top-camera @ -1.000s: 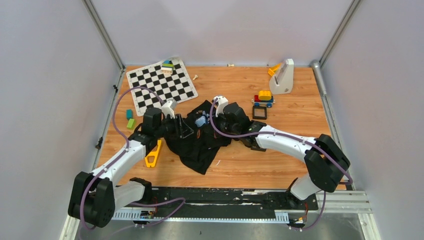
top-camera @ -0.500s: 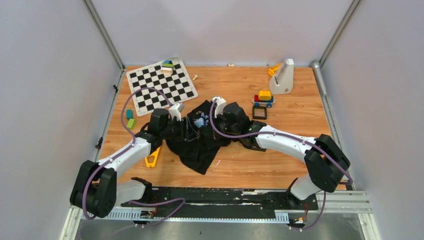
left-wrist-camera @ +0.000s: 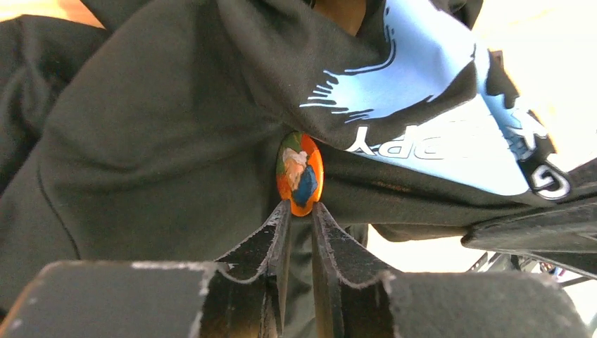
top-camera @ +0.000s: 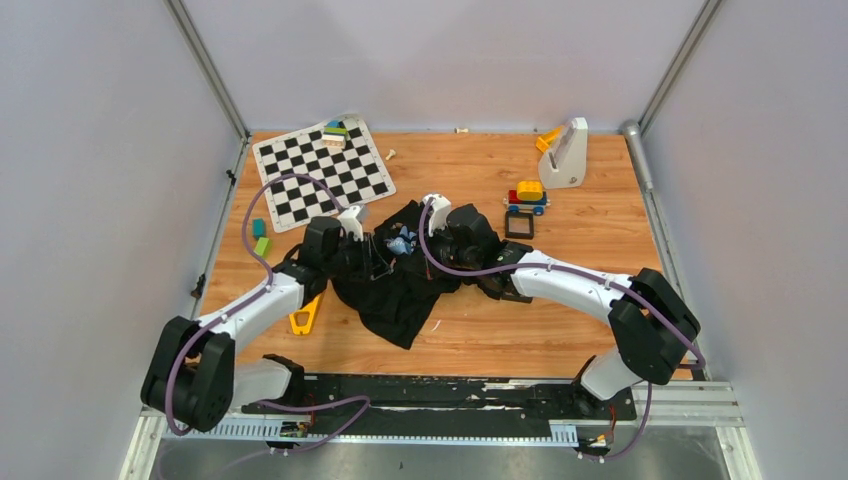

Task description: Remove the brooch from the garment

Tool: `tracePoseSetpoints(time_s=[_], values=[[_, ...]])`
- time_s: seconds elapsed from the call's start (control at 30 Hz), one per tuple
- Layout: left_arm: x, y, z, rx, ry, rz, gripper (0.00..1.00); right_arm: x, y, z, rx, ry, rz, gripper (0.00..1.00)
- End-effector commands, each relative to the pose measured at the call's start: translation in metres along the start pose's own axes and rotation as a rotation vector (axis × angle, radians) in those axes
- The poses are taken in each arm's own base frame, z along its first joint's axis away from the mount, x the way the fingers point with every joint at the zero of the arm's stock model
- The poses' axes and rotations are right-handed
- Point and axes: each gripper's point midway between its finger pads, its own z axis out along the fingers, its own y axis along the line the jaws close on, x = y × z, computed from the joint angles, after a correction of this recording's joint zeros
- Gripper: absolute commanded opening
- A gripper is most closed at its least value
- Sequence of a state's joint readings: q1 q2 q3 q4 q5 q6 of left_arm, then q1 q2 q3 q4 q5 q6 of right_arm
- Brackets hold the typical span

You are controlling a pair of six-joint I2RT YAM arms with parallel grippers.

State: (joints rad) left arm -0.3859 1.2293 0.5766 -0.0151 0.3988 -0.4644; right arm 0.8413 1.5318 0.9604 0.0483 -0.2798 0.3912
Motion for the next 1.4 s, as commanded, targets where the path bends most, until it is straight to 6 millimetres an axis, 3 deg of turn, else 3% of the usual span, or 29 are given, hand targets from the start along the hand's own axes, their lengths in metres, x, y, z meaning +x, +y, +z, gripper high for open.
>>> tracePoseSetpoints(time_s=[0.0, 0.27, 0.37, 0.43, 0.57, 0.77, 1.07, 1.13, 1.23, 1.37], values=[[-0.021, -0.004, -0.012, -0.015, -0.101, 0.06, 0.21, -0.027, 0.016, 0.002, -0.042, -0.071, -0.025, 0.0], [-0.024, -0.006, -0.014, -0.011, -0.113, 0.084, 0.14, -0.02, 0.014, 0.01, -0.049, -0.037, -0.013, 0.0], [-0.02, -0.01, -0.012, 0.019, -0.088, 0.09, 0.37, -0.02, 0.014, 0.011, -0.051, -0.034, -0.015, 0.0], [-0.019, -0.016, -0.011, 0.057, -0.082, 0.091, 0.47, -0.02, 0.015, 0.012, -0.054, -0.033, -0.015, 0.0], [-0.018, -0.019, -0.006, 0.08, -0.074, 0.076, 0.55, -0.021, 0.019, 0.012, -0.072, -0.028, -0.012, 0.0], [-0.014, -0.021, 0.005, 0.087, -0.039, 0.069, 0.58, -0.026, 0.029, 0.007, -0.111, -0.034, -0.018, 0.0], [-0.02, -0.008, 0.003, -0.006, -0.063, 0.051, 0.43, -0.034, 0.046, -0.005, -0.165, -0.047, -0.036, 0.0], [-0.023, -0.004, 0.0, -0.033, -0.076, 0.051, 0.34, -0.034, 0.043, -0.004, -0.152, -0.048, -0.033, 0.0], [-0.024, -0.002, -0.004, -0.05, -0.096, 0.055, 0.12, -0.031, 0.039, -0.002, -0.138, -0.041, -0.032, 0.0], [-0.023, -0.004, -0.007, -0.044, -0.094, 0.062, 0.0, -0.028, 0.037, 0.001, -0.135, -0.032, -0.029, 0.0]])
